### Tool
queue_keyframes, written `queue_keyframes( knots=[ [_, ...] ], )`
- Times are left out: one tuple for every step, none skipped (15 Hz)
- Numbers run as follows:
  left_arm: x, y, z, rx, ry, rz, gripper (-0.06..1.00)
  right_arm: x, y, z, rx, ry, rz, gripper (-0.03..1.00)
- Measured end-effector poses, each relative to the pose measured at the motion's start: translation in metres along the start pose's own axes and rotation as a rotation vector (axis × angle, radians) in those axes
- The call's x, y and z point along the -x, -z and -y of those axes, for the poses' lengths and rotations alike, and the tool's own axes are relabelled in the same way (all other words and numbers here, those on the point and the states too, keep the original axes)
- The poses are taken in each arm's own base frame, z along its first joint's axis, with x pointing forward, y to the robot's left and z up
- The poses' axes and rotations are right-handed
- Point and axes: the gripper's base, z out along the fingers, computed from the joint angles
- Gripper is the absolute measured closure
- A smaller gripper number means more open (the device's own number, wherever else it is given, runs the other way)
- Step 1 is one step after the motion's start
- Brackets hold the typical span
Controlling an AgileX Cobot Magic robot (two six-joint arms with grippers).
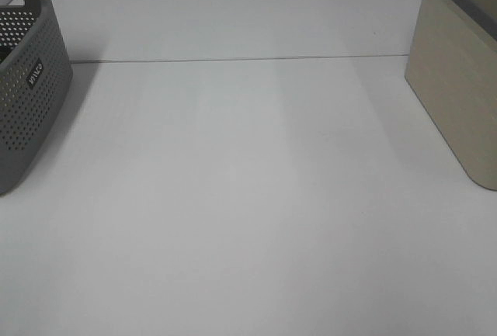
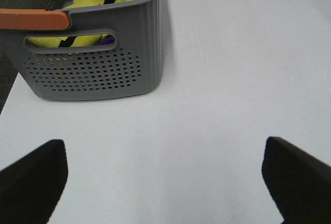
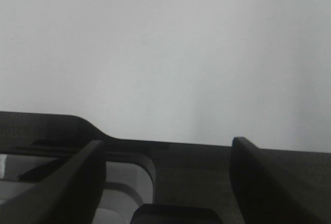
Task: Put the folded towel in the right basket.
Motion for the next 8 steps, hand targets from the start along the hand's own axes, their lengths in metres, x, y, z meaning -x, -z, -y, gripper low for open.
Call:
queue_keyframes(
  knots=[
    [0.000,0.000,0.000,0.000,0.000,0.000,-0.02,-0.013,0.004,0.001,-0.017,0.011,0.072,0.32],
    [0.000,0.000,0.000,0.000,0.000,0.000,-0.02,-0.026,0.009,0.001,-0.026,0.019,0.138,0.32],
    [0.000,0.000,0.000,0.000,0.000,0.000,-0.02,-0.035,0.015,0.001,-0.033,0.025,0.197,0.32],
    [0.000,0.000,0.000,0.000,0.000,0.000,-0.02,-0.055,0.022,0.001,-0.048,0.037,0.313,0.32],
    [0.000,0.000,0.000,0.000,0.000,0.000,-0.02,-0.063,0.028,0.001,-0.052,0.042,0.375,0.32],
    [0.000,0.000,0.000,0.000,0.000,0.000,-0.02,-0.066,0.030,0.001,-0.053,0.043,0.401,0.32],
    [0.000,0.000,0.000,0.000,0.000,0.000,-0.02,-0.073,0.035,0.001,-0.063,0.049,0.460,0.32],
    [0.000,0.000,0.000,0.000,0.000,0.000,-0.02,-0.080,0.040,0.001,-0.070,0.053,0.510,0.32]
  ],
)
